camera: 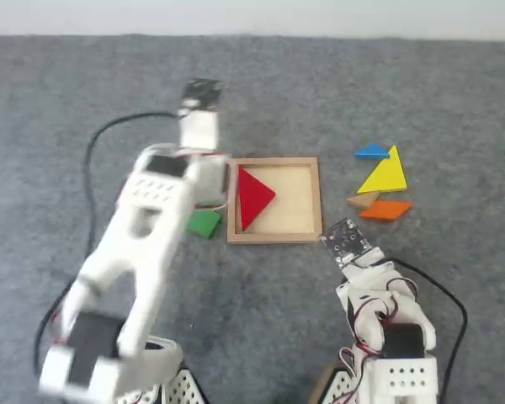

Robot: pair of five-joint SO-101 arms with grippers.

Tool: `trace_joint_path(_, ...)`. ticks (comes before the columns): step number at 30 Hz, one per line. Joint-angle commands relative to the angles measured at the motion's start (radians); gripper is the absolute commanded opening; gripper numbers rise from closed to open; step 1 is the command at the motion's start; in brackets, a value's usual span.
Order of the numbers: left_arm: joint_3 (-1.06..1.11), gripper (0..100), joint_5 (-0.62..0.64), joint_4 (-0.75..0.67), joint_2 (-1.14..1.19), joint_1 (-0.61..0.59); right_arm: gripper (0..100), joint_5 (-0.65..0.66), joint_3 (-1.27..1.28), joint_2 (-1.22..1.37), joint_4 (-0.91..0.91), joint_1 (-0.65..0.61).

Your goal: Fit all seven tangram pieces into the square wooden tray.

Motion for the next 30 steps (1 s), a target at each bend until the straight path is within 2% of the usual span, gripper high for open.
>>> trace_joint_path(1,0.283,1,-0.084,-0.207,-0.242,-0.100,0.7,-0.023,-0.115,0.019,-0.019,-0.008)
trace_joint_path(8,0.371,1,-0.124,-0.192,-0.288,-0.249,0.6,-0.023,-0.279,0.028,-0.021,-0.182)
trace_joint_path(11,0.400,1,-0.135,-0.193,-0.292,-0.305,0.6,-0.044,-0.345,0.120,-0.061,-0.262)
trace_joint_path(15,0.452,1,-0.209,-0.196,-0.359,-0.322,0.6,-0.130,-0.457,0.446,-0.193,-0.326)
trace_joint_path(18,0.526,1,-0.218,-0.233,-0.434,-0.322,0.6,-0.170,-0.603,0.731,-0.274,-0.360)
trace_joint_path(22,0.622,1,-0.226,-0.295,-0.516,-0.324,0.7,-0.216,-0.793,1.069,-0.357,-0.361)
trace_joint_path(25,0.688,1,-0.310,-0.344,-0.571,-0.324,0.7,-0.252,-0.901,1.276,-0.415,-0.363)
trace_joint_path(30,0.806,1,-0.374,-0.454,-0.672,-0.324,0.7,-0.259,-1.017,1.544,-0.515,-0.364)
